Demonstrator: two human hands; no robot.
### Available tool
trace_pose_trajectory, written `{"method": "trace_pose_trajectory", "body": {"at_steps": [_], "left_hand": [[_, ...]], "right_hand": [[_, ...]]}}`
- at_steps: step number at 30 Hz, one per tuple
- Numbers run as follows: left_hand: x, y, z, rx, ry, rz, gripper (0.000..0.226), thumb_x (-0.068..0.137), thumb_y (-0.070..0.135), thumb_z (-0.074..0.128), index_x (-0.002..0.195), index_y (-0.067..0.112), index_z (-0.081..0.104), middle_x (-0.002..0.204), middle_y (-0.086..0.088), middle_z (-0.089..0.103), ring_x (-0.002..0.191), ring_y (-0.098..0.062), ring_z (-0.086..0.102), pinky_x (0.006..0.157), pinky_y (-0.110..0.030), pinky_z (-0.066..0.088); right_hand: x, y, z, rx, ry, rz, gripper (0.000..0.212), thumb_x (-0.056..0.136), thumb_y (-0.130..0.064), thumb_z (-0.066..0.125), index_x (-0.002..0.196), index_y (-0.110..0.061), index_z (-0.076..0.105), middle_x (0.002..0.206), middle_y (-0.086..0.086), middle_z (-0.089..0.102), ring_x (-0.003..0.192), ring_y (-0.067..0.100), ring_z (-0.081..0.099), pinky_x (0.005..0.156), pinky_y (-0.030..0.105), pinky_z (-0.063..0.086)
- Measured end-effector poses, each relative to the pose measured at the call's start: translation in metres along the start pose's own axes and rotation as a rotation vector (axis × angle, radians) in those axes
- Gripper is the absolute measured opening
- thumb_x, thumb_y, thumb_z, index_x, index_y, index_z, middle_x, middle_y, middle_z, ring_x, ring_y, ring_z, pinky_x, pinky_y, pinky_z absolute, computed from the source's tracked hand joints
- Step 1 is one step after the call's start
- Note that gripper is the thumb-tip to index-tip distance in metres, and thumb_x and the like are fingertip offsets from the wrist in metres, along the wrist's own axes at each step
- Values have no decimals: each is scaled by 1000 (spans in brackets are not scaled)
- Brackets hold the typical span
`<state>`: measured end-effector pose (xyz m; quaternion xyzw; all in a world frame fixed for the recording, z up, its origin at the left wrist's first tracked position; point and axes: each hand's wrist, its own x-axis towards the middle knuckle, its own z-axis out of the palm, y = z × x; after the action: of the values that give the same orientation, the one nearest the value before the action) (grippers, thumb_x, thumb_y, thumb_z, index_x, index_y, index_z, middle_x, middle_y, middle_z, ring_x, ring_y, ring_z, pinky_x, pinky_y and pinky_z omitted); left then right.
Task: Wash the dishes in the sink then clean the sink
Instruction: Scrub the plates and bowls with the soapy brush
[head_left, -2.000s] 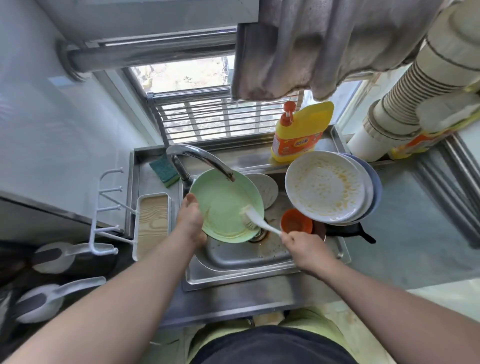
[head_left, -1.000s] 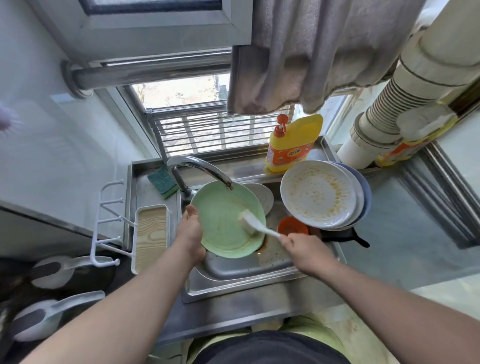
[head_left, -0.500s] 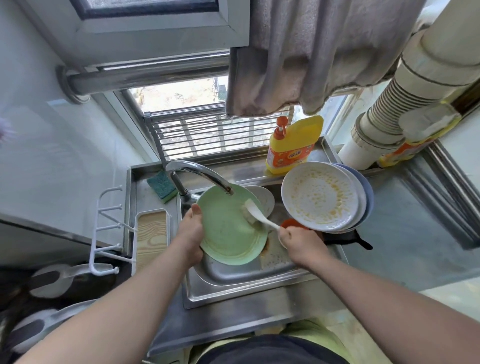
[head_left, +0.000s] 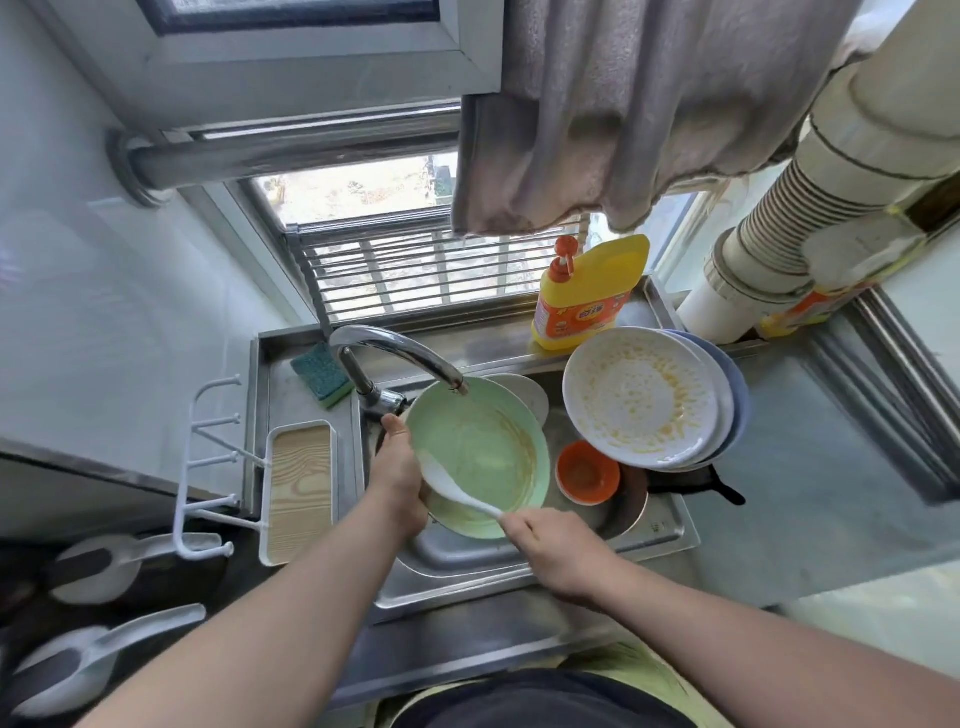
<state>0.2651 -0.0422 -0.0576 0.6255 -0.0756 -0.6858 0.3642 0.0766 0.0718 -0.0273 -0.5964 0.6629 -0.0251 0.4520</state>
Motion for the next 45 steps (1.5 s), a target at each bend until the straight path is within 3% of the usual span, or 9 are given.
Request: {"method": "trace_pose_trajectory", "body": {"at_steps": [6,10,15,21,28,34,38,42,45], "left_hand": [[-13,-10,5,201,52,225,26,103,64,48,124,56,59,121,3,73,104,-30,73,79,-59,63],[7,-14,-8,387,19,327,33,101,66,43,130,60,59,133,2,70,116,-26,70,92,-56,61],[6,11,-11,395,54,399,17,104,60,49,106,68,64,123,14,69,117,-17,67,100,-47,57],[10,24,-8,400,171,470,22,104,61,46,120,62,62,124,12,70,116,-21,68,99,-50,58],[-8,28,-4,571,54,515,31,108,54,42,131,54,64,129,8,70,116,-20,66,102,-53,56],[-16,42,-2,584,59,548,26,107,54,43,119,62,64,128,10,68,118,-21,64,100,-52,57],[-17,31,-14,757,-23,534,31,105,59,43,129,60,62,129,8,70,116,-23,65,98,-52,57],[-18,27,-12,866,-20,516,28,109,53,42,117,75,57,124,8,70,114,-21,64,101,-48,55],[-13,30,-13,903,-16,513,27,106,58,44,127,69,56,127,9,70,118,-22,64,104,-49,53]], "right_hand": [[44,-41,-16,169,122,115,56,108,-56,26,75,-19,52,83,6,63,82,30,57,71,38,38],[58,-11,-46,33,209,233,61,109,-55,22,108,-16,70,115,15,71,111,37,63,84,39,42],[29,53,-34,-203,85,275,69,100,-66,11,99,-21,64,102,8,67,108,39,64,79,40,43],[-6,19,22,-53,19,144,51,109,-56,28,72,-26,47,96,6,69,100,33,63,72,37,33],[22,44,-51,-271,112,275,56,105,-63,25,77,-23,52,88,3,63,85,30,59,73,39,48],[-9,30,-6,-291,-7,159,52,107,-58,28,101,-23,67,105,9,71,102,33,65,79,40,50],[20,34,-42,-403,116,200,53,104,-66,28,97,-25,62,93,1,68,84,27,65,69,38,53],[45,10,-72,-483,341,92,42,106,-61,31,91,-29,53,85,-1,62,75,27,57,56,34,37],[44,10,-71,-485,338,100,42,106,-61,31,95,-29,56,80,-2,57,73,26,56,56,33,37]]}}
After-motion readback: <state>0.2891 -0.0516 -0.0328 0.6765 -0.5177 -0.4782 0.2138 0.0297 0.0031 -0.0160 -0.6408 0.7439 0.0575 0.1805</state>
